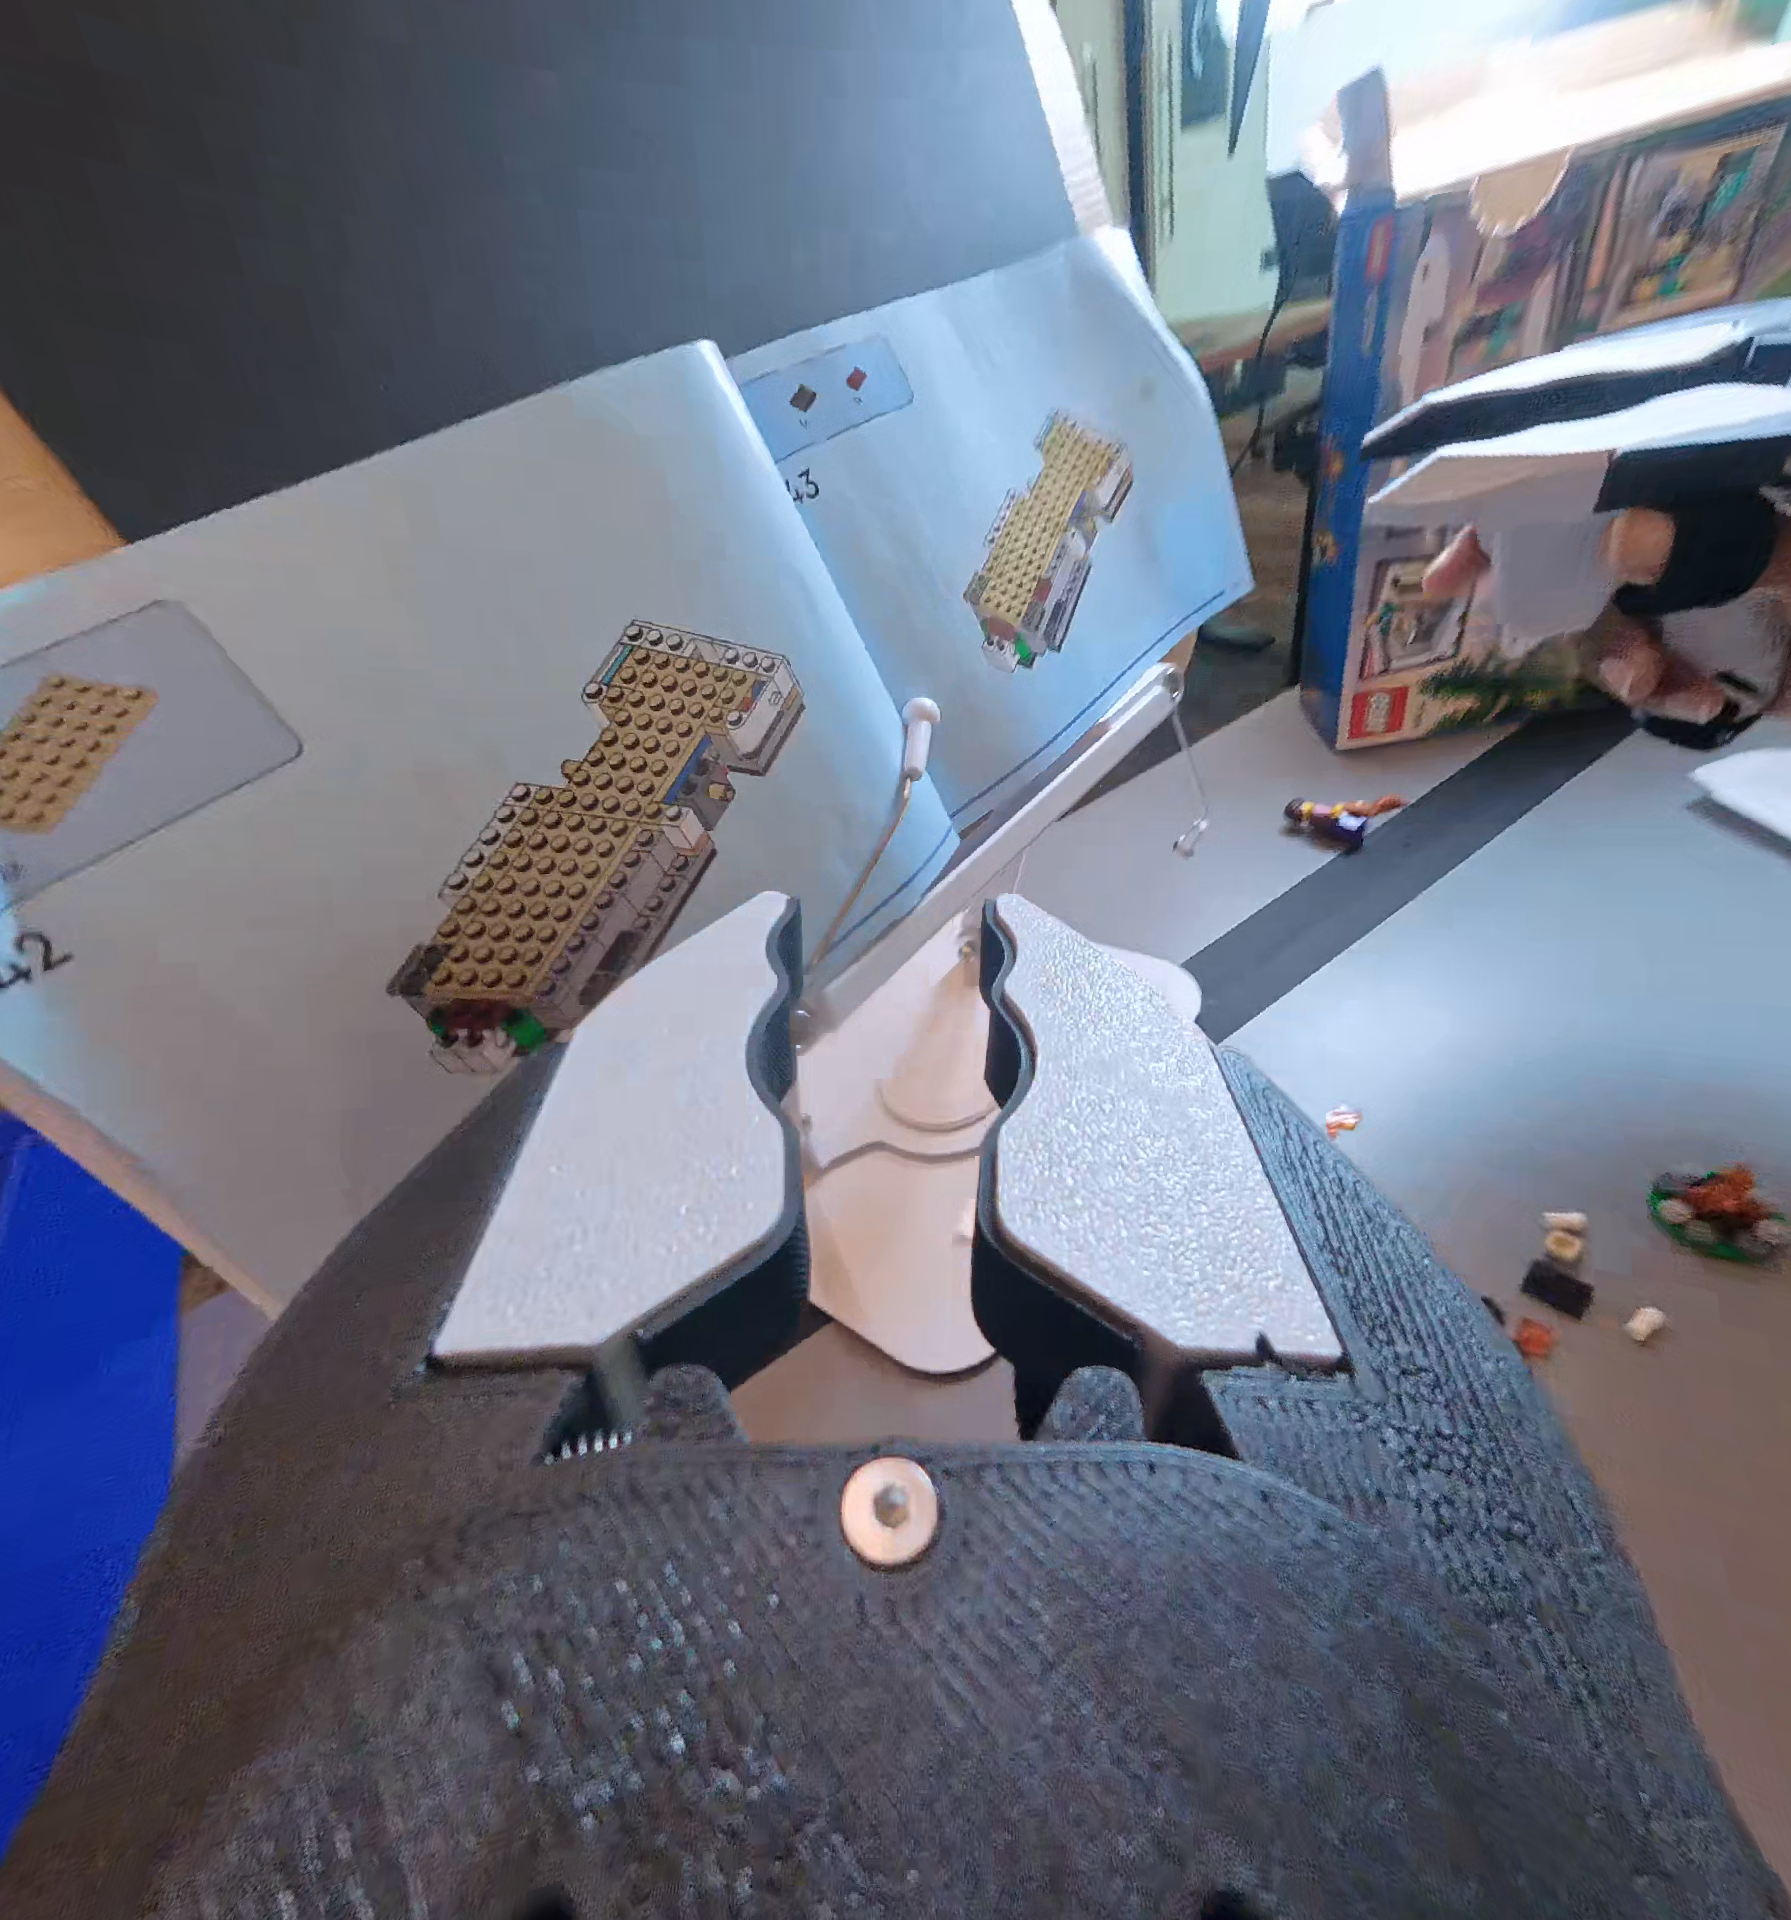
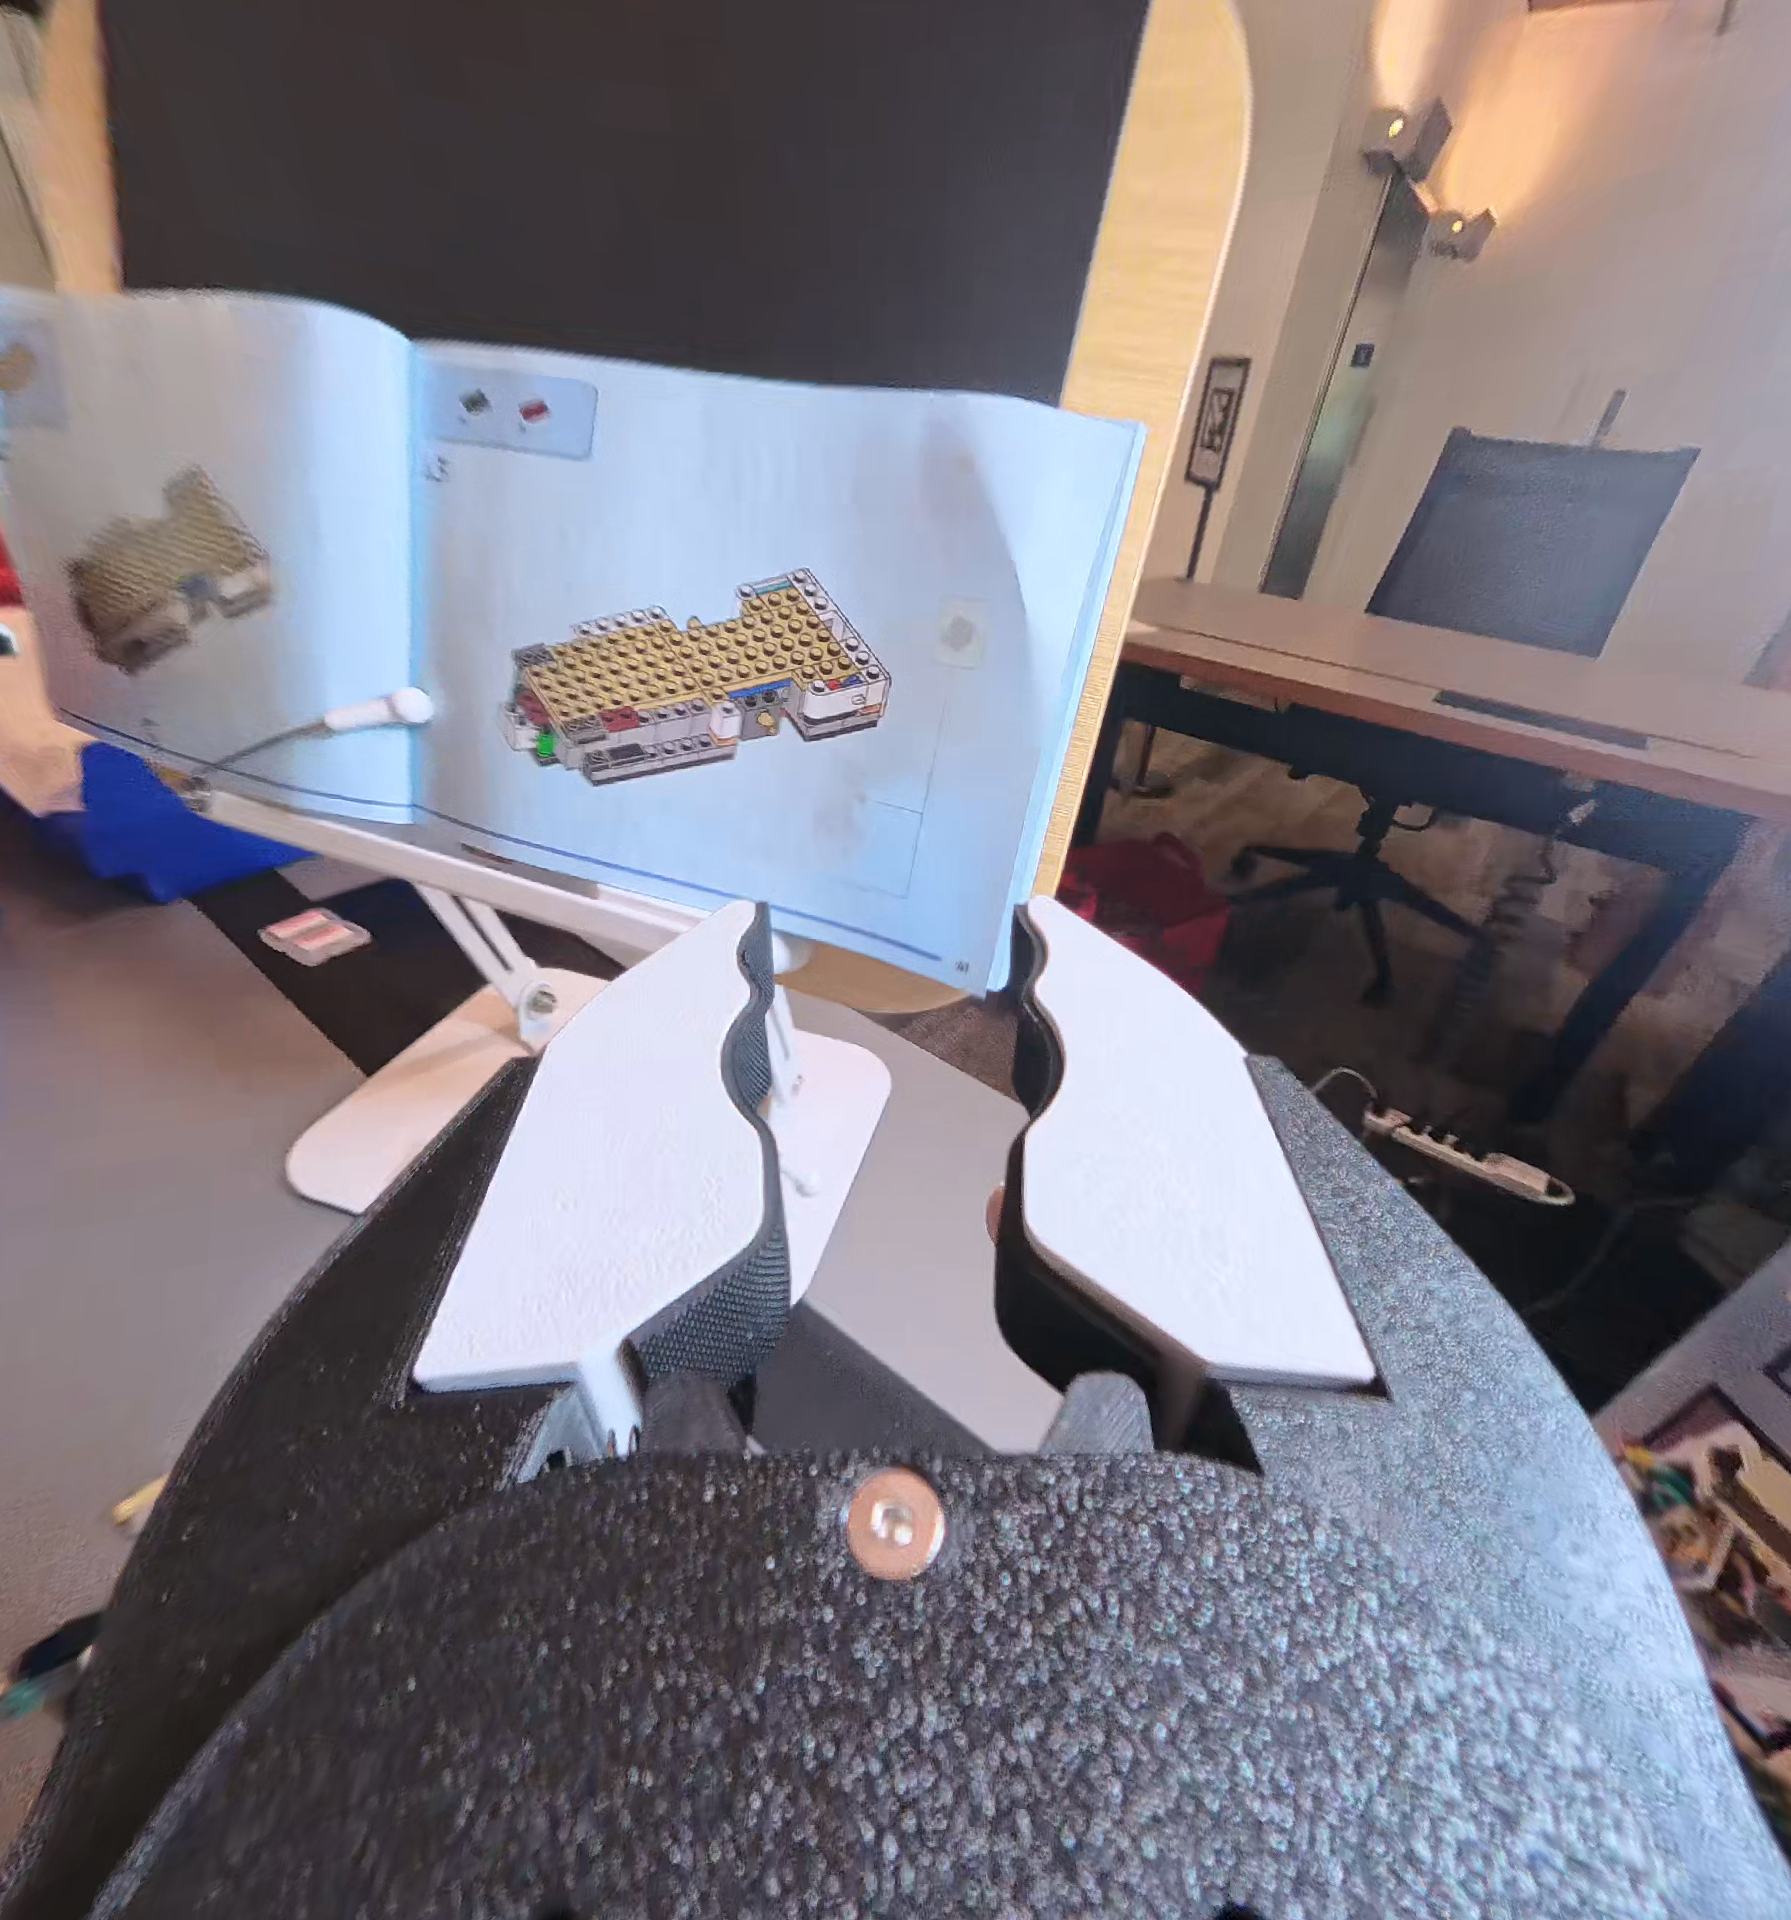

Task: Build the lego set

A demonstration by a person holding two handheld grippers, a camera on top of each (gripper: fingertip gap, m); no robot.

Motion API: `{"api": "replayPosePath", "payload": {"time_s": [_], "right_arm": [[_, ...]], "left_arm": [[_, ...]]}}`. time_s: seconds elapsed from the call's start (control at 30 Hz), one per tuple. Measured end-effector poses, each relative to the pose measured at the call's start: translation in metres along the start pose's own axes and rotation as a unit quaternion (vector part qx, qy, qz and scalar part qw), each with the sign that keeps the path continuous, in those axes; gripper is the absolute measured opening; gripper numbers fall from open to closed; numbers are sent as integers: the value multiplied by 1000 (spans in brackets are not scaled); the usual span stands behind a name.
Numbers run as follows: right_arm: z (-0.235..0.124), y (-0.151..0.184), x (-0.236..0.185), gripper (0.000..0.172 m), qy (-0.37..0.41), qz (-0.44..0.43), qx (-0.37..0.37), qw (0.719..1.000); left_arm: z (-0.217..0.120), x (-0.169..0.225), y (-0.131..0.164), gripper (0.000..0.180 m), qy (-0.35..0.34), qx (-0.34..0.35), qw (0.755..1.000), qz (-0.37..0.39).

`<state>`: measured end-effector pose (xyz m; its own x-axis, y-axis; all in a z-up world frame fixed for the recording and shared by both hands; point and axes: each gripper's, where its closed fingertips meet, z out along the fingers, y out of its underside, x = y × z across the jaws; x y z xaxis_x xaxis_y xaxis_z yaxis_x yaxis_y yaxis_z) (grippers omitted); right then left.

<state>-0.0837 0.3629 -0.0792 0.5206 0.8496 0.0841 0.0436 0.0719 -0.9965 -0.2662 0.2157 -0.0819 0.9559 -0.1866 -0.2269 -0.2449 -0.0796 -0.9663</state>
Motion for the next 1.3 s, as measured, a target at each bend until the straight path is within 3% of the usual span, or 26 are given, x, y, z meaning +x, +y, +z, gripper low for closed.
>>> {"api": "replayPosePath", "payload": {"time_s": [0.13, 0.23, 0.4, 0.6, 0.73, 0.97, 1.13, 1.3], "right_arm": [[-63, -7, -34, 44, -28, -4, 20, 999], [-116, 0, -70, 43, -40, -14, -5, 999], [-189, 20, -131, 43, -67, -33, -54, 996], [-246, 32, -173, 48, -77, 0, -85, 993], [-257, 55, -185, 48, -70, 4, -64, 996], [-249, 79, -198, 45, -85, -80, -33, 993], [-247, 91, -197, 46, -98, -63, -45, 992], [-248, 90, -187, 46, -102, -4, -38, 994]], "left_arm": [[-41, 19, -6, 12, -8, 53, 998, -23], [-75, 38, 3, 7, -14, 64, 996, -57], [-120, 69, 22, 12, -25, 51, 994, -97], [-165, 113, 40, 22, -16, 34, 992, -121], [-182, 133, 64, 21, -13, 20, 993, -112], [-173, 146, 81, 22, 8, 0, 997, -74], [-172, 141, 84, 21, 2, -3, 999, -35], [-170, 133, 90, 21, -1, -13, 999, -42]]}}
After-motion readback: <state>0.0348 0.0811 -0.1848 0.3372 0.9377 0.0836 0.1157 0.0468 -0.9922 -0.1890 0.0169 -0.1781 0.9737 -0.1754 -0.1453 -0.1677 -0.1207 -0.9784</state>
